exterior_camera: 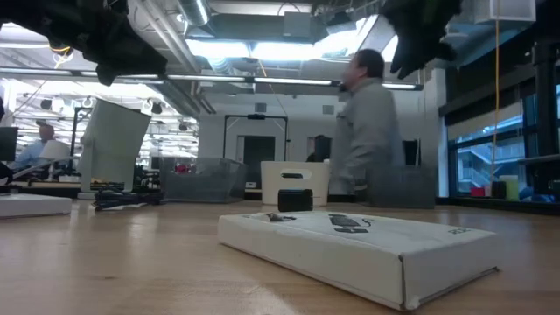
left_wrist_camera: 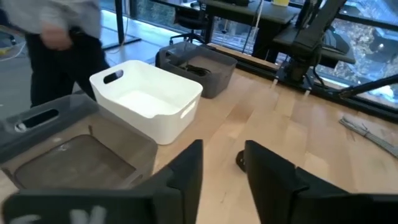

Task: Pick and place items into bin
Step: Put the black charger adapter into the left black bin

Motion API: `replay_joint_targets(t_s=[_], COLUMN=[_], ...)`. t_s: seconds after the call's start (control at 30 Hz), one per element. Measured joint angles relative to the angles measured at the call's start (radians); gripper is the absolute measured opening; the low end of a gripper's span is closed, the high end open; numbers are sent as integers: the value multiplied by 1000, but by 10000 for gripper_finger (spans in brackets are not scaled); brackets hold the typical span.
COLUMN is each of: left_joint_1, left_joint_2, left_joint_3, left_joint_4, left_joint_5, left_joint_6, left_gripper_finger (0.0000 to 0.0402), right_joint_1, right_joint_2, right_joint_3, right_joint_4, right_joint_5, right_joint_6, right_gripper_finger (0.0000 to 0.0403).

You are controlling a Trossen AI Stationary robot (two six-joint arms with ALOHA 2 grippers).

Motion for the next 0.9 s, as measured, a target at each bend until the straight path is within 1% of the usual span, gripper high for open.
replay_joint_targets(t_s=[0.17,0.27,0.37,0.5,0.6,0.77,0.9], left_joint_1=[0,0,0,0,0,0,0], left_joint_2=[2,2,4,30,77,194,310], left_joint_3=[0,0,0,1,17,80,156], left_joint_4=[0,0,1,8,7,6,7], left_joint_5=[15,37,76,121,149,177,177], left_joint_6=[28,19,42,46,62,142,213], left_gripper_finger=[156,176,192,200,200,200,200], right_joint_1=[213,328,411,481,520,560,588], right_joint_2=[-123,-155,-159,-145,-126,-79,-39], right_joint_3=[-187,-299,-377,-450,-486,-495,-495], right_joint_4=[118,228,332,447,496,471,437], right_joint_5=[89,125,162,171,171,166,161], right_joint_6=[227,318,371,414,436,452,450], right_gripper_finger=[119,119,119,119,119,119,119])
